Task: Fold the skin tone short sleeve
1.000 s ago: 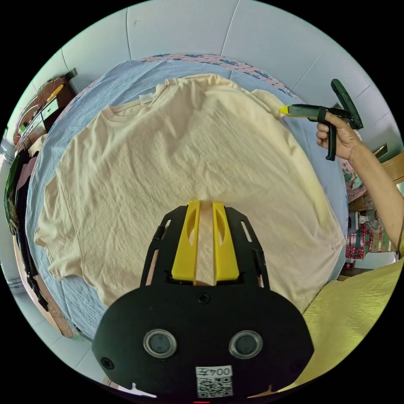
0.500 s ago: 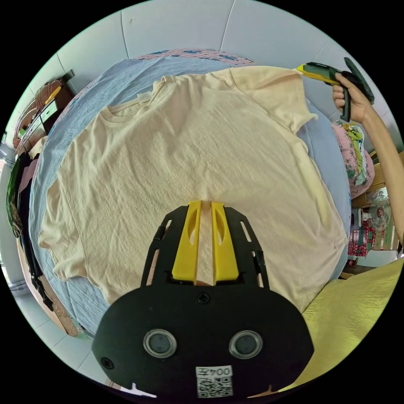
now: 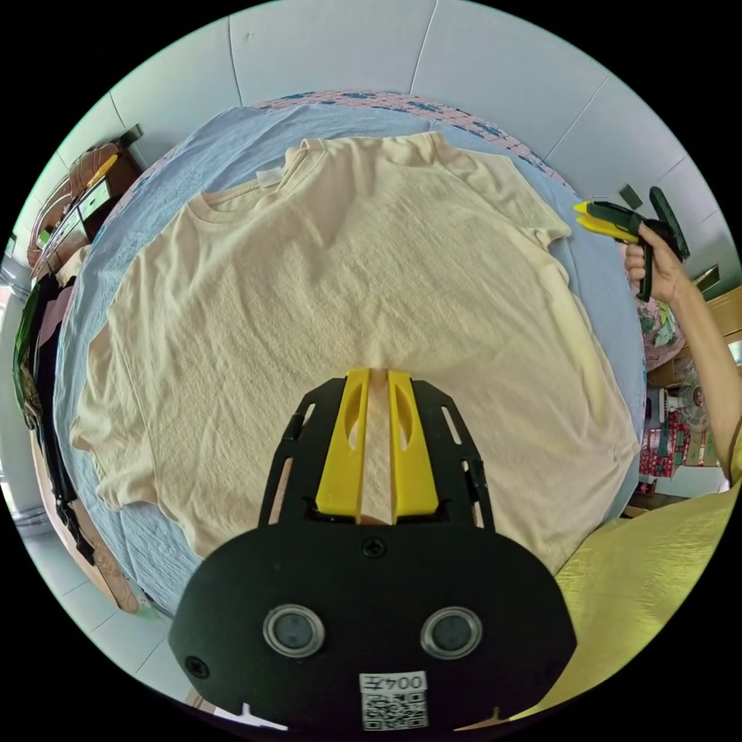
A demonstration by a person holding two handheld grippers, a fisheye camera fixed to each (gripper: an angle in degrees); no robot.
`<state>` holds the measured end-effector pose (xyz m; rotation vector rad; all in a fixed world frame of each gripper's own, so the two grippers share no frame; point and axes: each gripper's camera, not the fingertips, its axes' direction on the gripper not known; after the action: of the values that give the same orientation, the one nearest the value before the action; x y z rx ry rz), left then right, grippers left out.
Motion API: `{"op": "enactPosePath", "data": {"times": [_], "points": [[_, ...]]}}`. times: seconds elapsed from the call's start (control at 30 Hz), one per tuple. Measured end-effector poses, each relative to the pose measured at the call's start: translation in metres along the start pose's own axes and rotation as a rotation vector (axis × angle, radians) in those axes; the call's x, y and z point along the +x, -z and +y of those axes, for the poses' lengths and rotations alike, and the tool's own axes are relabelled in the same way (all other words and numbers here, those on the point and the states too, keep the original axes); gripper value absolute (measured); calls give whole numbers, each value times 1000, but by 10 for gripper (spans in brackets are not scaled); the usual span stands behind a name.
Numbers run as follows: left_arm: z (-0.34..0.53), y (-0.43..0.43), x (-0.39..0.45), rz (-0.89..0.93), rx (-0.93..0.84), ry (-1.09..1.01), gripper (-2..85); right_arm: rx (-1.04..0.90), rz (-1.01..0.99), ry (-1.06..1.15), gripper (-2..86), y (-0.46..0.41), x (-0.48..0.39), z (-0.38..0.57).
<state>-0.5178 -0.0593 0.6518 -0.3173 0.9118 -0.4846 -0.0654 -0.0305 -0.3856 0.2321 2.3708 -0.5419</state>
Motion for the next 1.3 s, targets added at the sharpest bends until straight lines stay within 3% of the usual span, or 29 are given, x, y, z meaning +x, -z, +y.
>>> {"op": "enactPosePath", "data": {"times": [0.3,0.57,0.67,0.83,1.13,1.3], "points": [[-1,2,9,-12,-7,1,8,-22,-108,-83,59,-32,-14,21],[-1,6,12,-9,-2,13,11,2,303,-2,-4,-29,-55,22],[-3,9,14,-11,-3,14,12,29,323,185,-6,-15,-96,32],[-5,19,18,-12,-31,8,19,-366,124,625,-7,-43,-208,93],[76,73,20,-31,-40,55,21,-659,393,976,-8,-114,-285,214],[118,82,28,-25,-84,67,23,-685,507,1042,-8,-132,-301,250]]}}
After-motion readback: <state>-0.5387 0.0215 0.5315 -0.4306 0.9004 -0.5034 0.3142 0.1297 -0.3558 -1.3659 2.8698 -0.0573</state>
